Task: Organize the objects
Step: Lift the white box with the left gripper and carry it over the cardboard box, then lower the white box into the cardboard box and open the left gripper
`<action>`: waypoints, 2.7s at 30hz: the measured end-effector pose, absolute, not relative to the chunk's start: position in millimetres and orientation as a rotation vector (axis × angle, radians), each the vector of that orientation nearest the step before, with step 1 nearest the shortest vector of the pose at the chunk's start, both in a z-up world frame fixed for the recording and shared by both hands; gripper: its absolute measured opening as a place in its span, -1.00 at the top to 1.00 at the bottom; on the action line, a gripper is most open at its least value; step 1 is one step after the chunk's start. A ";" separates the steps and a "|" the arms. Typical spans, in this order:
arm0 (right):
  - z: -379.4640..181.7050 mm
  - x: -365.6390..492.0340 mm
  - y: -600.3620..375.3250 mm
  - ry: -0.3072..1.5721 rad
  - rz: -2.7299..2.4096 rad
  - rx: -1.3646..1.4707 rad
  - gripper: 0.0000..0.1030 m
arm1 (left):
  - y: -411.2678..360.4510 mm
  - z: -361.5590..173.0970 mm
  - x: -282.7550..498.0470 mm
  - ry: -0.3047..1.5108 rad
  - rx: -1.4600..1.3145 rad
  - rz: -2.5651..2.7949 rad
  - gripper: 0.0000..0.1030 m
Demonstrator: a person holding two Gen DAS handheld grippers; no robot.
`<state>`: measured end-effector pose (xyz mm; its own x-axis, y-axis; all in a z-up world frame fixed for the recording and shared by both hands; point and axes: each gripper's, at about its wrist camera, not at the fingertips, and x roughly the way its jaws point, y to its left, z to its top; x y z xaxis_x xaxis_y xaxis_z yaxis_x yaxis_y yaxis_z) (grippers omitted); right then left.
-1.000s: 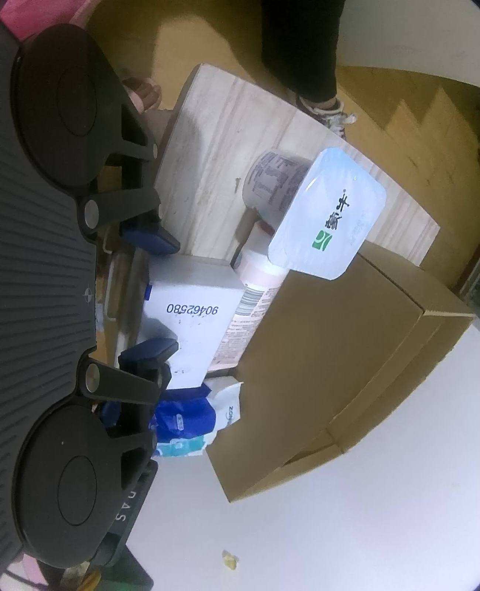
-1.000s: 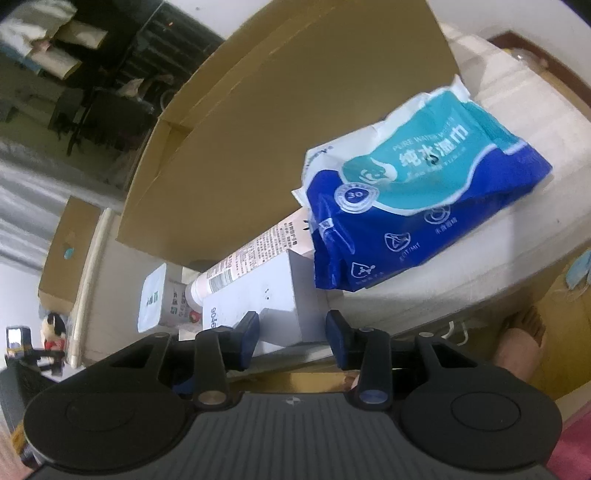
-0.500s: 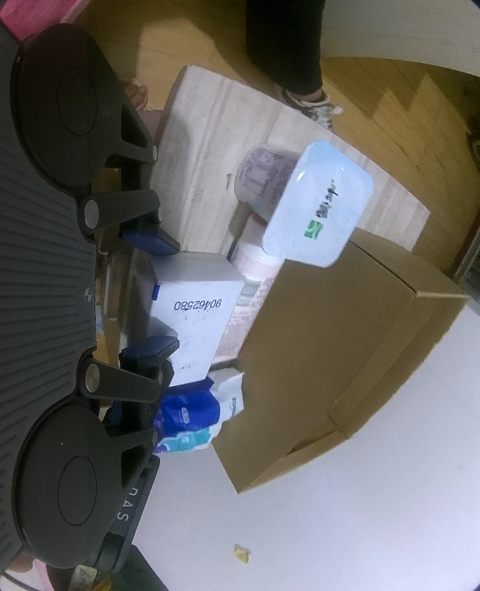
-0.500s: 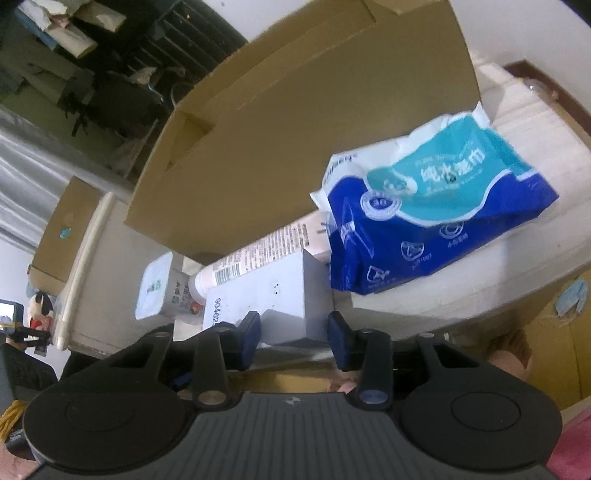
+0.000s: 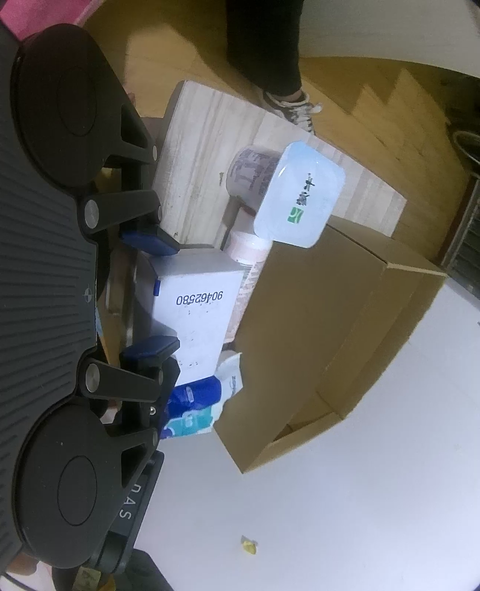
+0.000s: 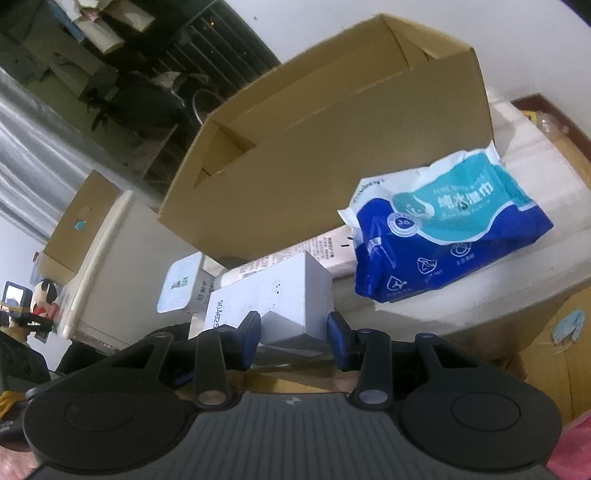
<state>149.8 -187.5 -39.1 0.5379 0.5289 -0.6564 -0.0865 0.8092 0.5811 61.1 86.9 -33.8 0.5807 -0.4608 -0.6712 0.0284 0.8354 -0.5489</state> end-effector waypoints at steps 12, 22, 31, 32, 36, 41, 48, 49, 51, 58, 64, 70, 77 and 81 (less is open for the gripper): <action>4.0 129.9 -193.1 0.811 0.420 0.507 0.16 | 80.9 9.1 43.1 0.817 -0.496 -0.319 0.08; 36.4 121.5 -203.6 0.714 0.425 0.510 0.16 | 68.6 42.1 35.4 0.737 -0.466 -0.344 0.08; 56.4 132.0 -209.1 0.693 0.414 0.504 0.16 | 63.0 57.1 47.3 0.715 -0.480 -0.364 0.07; 59.5 136.0 -209.4 0.689 0.413 0.505 0.16 | 63.0 59.3 50.9 0.715 -0.481 -0.366 0.07; 71.4 148.9 -208.0 0.673 0.401 0.502 0.16 | 62.5 70.3 67.5 0.712 -0.481 -0.377 0.07; 78.5 193.6 -204.8 0.681 0.404 0.499 0.16 | 61.7 80.6 111.8 0.724 -0.447 -0.382 0.07; 55.9 283.7 -186.0 0.747 0.378 0.469 0.16 | 65.8 57.5 213.9 0.817 -0.407 -0.388 0.02; 48.9 297.3 -183.3 0.770 0.382 0.486 0.16 | 67.2 52.8 229.3 0.835 -0.399 -0.379 0.02; 36.1 329.1 -180.3 0.815 0.392 0.505 0.16 | 68.4 44.7 255.5 0.858 -0.371 -0.371 0.02; -15.2 419.7 -183.1 1.036 0.428 0.644 0.16 | 63.7 17.5 327.2 0.940 -0.281 -0.321 0.02; -42.6 443.9 -169.3 1.118 0.406 0.627 0.20 | 33.1 3.4 347.7 0.965 -0.057 -0.220 0.05; -53.0 453.8 -150.3 1.175 0.449 0.620 0.58 | 14.0 -3.5 346.2 0.966 0.218 -0.200 0.06; -52.6 453.1 -151.7 1.200 0.474 0.593 0.60 | 6.5 6.1 333.9 0.982 0.442 -0.287 0.10; -64.3 445.2 -149.0 1.250 0.459 0.495 0.62 | 0.8 4.5 329.7 0.940 0.526 -0.329 0.25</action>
<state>445.2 -149.0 -64.3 0.2531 0.5800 -0.7743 -0.0584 0.8081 0.5862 329.7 0.8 4.5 0.5542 -0.0413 -0.8313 0.4858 0.8270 0.2829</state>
